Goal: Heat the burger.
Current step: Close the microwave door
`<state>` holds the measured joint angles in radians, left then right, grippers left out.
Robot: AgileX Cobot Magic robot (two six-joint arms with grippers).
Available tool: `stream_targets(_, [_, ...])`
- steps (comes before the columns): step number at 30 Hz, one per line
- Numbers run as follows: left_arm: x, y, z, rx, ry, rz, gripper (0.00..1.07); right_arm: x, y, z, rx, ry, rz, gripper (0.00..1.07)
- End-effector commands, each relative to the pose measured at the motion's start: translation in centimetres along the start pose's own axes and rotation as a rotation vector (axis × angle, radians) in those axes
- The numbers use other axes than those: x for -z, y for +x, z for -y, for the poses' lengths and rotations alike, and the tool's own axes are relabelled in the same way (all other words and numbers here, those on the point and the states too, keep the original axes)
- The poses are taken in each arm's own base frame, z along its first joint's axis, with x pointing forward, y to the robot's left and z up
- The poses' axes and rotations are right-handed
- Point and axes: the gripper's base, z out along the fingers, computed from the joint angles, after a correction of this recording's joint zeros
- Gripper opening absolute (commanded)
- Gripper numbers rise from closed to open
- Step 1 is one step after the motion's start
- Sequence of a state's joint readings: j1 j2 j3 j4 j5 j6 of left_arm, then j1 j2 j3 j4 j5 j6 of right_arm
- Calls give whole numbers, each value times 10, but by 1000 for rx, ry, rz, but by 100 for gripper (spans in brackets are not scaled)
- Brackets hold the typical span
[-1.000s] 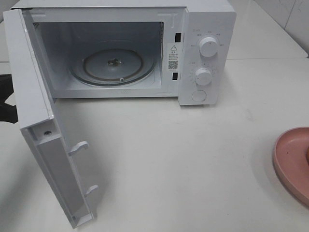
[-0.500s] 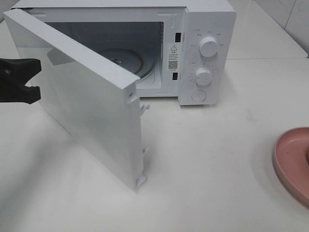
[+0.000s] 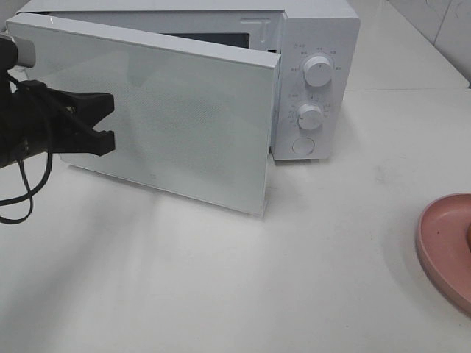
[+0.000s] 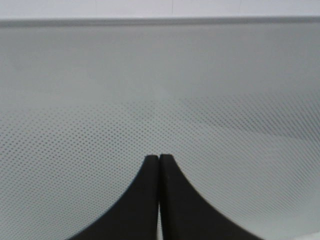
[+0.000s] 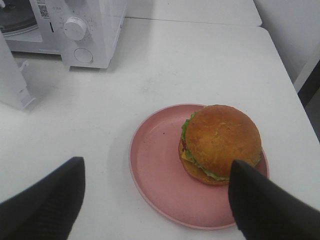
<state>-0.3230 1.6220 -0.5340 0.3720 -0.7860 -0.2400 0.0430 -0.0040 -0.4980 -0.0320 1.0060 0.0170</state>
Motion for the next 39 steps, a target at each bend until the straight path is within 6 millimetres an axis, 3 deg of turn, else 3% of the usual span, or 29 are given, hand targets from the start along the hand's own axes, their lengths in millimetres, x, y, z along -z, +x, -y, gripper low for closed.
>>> stream_targets(1, [-6, -4, 3, 3, 8, 21, 0, 3, 1, 0, -4, 7, 38, 76])
stream_targets(16, [-46, -18, 36, 9, 72, 31, 0, 3, 1, 0, -4, 7, 38, 76])
stream_targets(39, [-103, -28, 55, 26, 84, 20, 0, 3, 1, 0, -7, 7, 38, 76])
